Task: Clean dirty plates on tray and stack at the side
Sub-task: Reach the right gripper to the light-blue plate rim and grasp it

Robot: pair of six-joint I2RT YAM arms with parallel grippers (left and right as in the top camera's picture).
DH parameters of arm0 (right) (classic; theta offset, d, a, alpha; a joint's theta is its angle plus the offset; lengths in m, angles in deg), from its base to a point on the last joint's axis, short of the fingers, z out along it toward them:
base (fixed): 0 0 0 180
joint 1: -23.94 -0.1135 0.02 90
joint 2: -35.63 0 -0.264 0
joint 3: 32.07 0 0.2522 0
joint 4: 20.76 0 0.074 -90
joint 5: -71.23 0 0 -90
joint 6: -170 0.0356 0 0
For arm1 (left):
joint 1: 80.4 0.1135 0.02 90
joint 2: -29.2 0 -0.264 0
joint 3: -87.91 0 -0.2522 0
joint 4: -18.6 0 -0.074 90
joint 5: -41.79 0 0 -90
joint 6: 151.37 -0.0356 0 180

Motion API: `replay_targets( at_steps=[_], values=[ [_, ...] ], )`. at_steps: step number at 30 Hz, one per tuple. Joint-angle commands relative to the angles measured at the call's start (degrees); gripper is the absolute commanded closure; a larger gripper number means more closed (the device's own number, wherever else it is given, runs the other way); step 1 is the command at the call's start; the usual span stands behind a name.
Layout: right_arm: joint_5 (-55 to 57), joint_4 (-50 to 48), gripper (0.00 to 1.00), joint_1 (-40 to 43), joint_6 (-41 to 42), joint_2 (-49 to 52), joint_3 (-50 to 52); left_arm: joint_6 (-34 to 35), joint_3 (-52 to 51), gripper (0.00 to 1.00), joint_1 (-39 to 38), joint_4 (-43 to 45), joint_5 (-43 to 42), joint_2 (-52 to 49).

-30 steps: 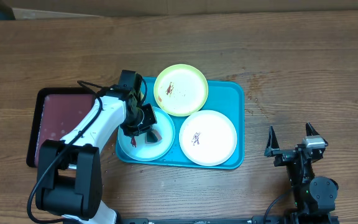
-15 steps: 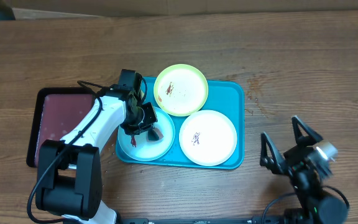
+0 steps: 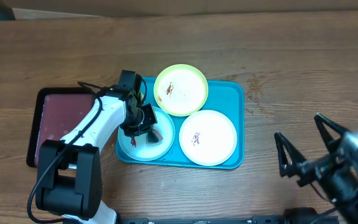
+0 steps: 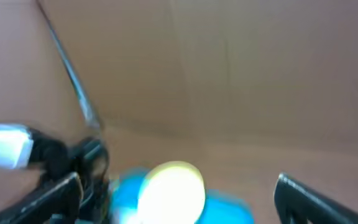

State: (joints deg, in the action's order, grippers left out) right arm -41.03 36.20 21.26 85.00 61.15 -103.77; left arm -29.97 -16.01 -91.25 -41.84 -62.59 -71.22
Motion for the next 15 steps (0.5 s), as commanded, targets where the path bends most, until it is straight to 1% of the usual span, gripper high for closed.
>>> replay_targets(
  at_steps=[1,2,3,5,6,8,11,13,14,15],
  values=[
    [-0.7,14.1,0.00,0.1,-6.6,16.9,-17.5,-0.1,-0.2,0.96,-0.1,0.0,-0.6,0.4],
    [-3.6,22.5,0.00,0.1,-6.5,25.0,-26.0,-0.1,-0.2,0.96,-0.1,0.1,-0.6,0.4],
    [-6.5,26.2,0.00,0.1,-6.2,29.5,-30.5,-0.1,-0.2,0.96,-0.1,0.1,-0.6,0.4],
    [-13.8,30.8,0.00,0.1,-2.1,37.0,-37.2,-0.1,-0.2,0.96,-0.1,0.0,-0.7,0.4],
    [-18.3,34.5,0.00,0.1,0.8,42.4,-40.9,-0.1,-0.2,0.96,-0.1,-0.2,-0.7,0.4],
    [-21.5,35.4,0.00,0.1,1.3,48.1,-42.3,-0.1,-0.2,0.96,-0.1,-0.5,-0.7,0.4],
    [-22.0,35.2,0.00,0.0,1.1,55.7,-42.3,-0.1,-0.2,0.96,-0.1,-0.6,-0.6,0.4],
    [-22.2,36.3,0.00,-1.2,-1.1,60.5,-42.2,-0.1,-0.2,0.96,-0.1,-0.6,-0.6,0.4],
    [-22.4,36.4,0.09,-2.4,-3.0,63.0,-42.2,-0.1,-0.2,0.96,-0.1,-0.7,-0.6,0.4],
    [-22.2,36.2,0.21,-3.5,-4.1,64.7,-42.2,-0.1,-0.2,0.96,-0.1,-0.7,-0.6,0.4]
  ],
)
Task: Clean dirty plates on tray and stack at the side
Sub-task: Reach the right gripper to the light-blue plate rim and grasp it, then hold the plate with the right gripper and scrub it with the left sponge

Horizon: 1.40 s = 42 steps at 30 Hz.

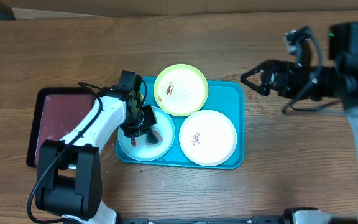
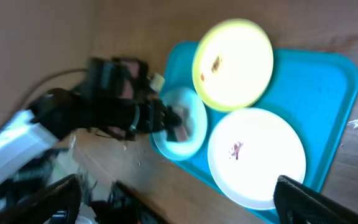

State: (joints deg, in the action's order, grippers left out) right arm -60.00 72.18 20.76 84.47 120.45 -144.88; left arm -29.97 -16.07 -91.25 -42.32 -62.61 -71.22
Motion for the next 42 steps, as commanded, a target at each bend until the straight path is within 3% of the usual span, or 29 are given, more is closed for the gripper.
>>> replay_targets(
  at_steps=[1,4,9,13,18,22,27,42],
  values=[
    [-2.2,-0.2,0.36,-4.5,-3.7,7.3,-1.0,-0.1,-0.2,0.96,-0.1,-0.2,-0.6,0.4],
    [3.9,-1.1,0.51,-9.7,-3.6,11.8,-1.0,-0.1,-0.2,0.96,-0.1,-0.2,-0.2,0.4],
    [17.2,-4.0,0.50,-19.2,-1.2,17.7,0.5,-0.1,-0.2,0.96,0.0,-0.2,0.4,0.4],
    [24.5,-10.0,0.58,-24.8,3.5,19.8,3.4,-0.1,-0.2,0.96,0.0,-0.2,0.4,0.4],
    [27.4,-21.6,0.56,-28.5,10.7,19.9,10.2,-0.1,-0.2,0.96,0.0,-0.7,1.3,0.4],
    [24.5,-32.9,0.50,-31.1,10.6,19.9,17.0,-0.1,-0.2,0.96,0.0,-0.6,1.3,0.4],
    [25.4,-40.3,0.39,-34.5,10.4,20.2,21.5,-0.1,-0.2,0.96,0.0,-0.9,1.3,0.4],
    [29.2,-45.7,0.46,-36.3,10.6,28.0,21.8,-0.1,-0.2,0.96,0.0,-1.3,1.2,0.4]
  ],
)
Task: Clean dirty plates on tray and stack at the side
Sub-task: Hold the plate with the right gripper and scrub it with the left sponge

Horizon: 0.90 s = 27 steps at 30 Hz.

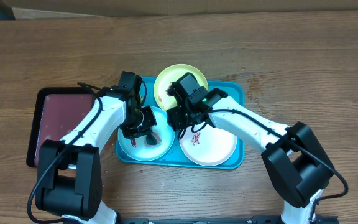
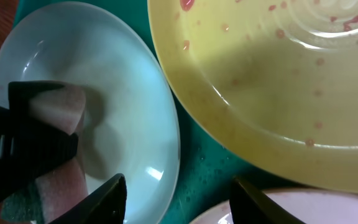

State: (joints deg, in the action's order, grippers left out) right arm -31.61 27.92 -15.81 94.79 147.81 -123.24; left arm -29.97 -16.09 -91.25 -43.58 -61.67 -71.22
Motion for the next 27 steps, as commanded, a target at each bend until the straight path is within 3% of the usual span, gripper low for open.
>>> replay_targets(
  at_steps=[1,22,27],
  values=[
    [0.8,-2.0,0.48,0.3,0.3,1.1,0.2,-0.1,-0.1,0.96,0.0,0.0,0.3,0.4],
    [-0.7,-2.5,0.63,-0.1,0.3,5.3,0.2,-0.1,-0.1,0.95,-0.1,0.0,0.3,0.4],
    [-0.7,-2.3,0.72,-0.2,2.0,6.1,0.2,-0.1,-0.1,0.96,-0.1,0.0,0.3,0.4]
  ],
)
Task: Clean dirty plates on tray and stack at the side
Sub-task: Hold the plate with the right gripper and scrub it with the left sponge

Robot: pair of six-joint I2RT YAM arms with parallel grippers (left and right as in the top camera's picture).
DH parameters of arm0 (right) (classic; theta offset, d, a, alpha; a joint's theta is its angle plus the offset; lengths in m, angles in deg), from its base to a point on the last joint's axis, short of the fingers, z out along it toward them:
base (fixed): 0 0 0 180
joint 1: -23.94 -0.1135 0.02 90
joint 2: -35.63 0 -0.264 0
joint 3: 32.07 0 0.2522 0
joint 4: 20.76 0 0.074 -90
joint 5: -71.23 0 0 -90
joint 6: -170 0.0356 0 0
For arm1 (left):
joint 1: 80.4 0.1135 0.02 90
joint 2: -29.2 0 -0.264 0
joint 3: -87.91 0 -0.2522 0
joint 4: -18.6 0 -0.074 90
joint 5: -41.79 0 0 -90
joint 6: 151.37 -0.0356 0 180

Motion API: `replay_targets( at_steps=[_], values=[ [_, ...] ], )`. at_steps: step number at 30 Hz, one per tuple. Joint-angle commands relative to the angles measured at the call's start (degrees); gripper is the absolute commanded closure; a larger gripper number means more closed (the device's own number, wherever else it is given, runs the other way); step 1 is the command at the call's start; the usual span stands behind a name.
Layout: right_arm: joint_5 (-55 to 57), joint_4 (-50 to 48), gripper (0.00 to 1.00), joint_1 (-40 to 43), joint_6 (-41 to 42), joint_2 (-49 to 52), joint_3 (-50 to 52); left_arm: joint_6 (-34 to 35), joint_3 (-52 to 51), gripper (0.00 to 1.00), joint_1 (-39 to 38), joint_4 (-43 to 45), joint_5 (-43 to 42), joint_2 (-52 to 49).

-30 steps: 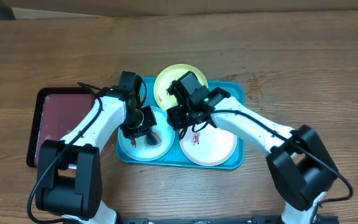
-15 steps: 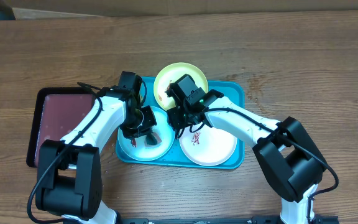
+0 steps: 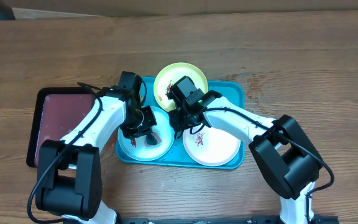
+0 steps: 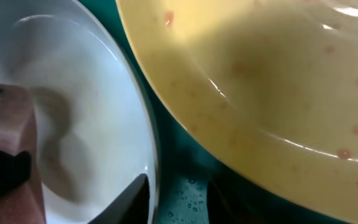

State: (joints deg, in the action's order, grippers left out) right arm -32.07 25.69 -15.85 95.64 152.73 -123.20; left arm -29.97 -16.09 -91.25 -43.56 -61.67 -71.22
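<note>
A blue tray (image 3: 232, 93) holds three plates: a stained yellow-green plate (image 3: 180, 78), a white plate (image 3: 215, 146) with a red smear, and a smaller pale plate (image 3: 135, 149). My left gripper (image 3: 146, 132) is shut on a pinkish sponge (image 4: 5, 121) pressed into the pale plate (image 4: 86, 118). My right gripper (image 3: 178, 121) is low over the tray (image 4: 188, 190). It straddles the pale plate's right rim, one finger (image 4: 135, 199) inside the rim and the other outside it. A gap still shows between the fingers. The yellow-green plate (image 4: 260, 74) fills the right of the wrist view.
A dark red mat in a black frame (image 3: 61, 121) lies left of the tray on the wooden table (image 3: 303, 68). The right arm (image 3: 241, 124) crosses over the white plate. A cardboard edge (image 3: 166, 7) runs along the far side.
My right gripper has come down closer to the pale plate's rim and its jaws have narrowed around it. The left gripper and sponge stay where they were.
The right arm was first at the table's near right corner, then high at the far right, open and facing the tray. Later it was over the tray beside the pale plate, jaws wide. Now it straddles that rim. The left gripper kept the sponge on the pale plate throughout.
</note>
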Motion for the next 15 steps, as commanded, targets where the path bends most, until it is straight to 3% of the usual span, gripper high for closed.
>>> replay_targets(
  at_steps=[1,10,15],
  values=[
    [-0.2,0.0,0.74,-0.2,1.1,1.2,0.1,-0.1,-0.1,0.96,-0.1,0.0,0.3,0.4],
    [-0.2,-0.3,0.90,-0.3,2.1,1.2,0.1,-0.8,-0.2,0.96,-0.1,0.7,0.3,0.4],
    [-0.3,-0.3,0.93,-0.3,2.7,1.2,0.1,-2.8,-0.2,0.96,-0.3,2.5,-2.0,0.4]
  ],
)
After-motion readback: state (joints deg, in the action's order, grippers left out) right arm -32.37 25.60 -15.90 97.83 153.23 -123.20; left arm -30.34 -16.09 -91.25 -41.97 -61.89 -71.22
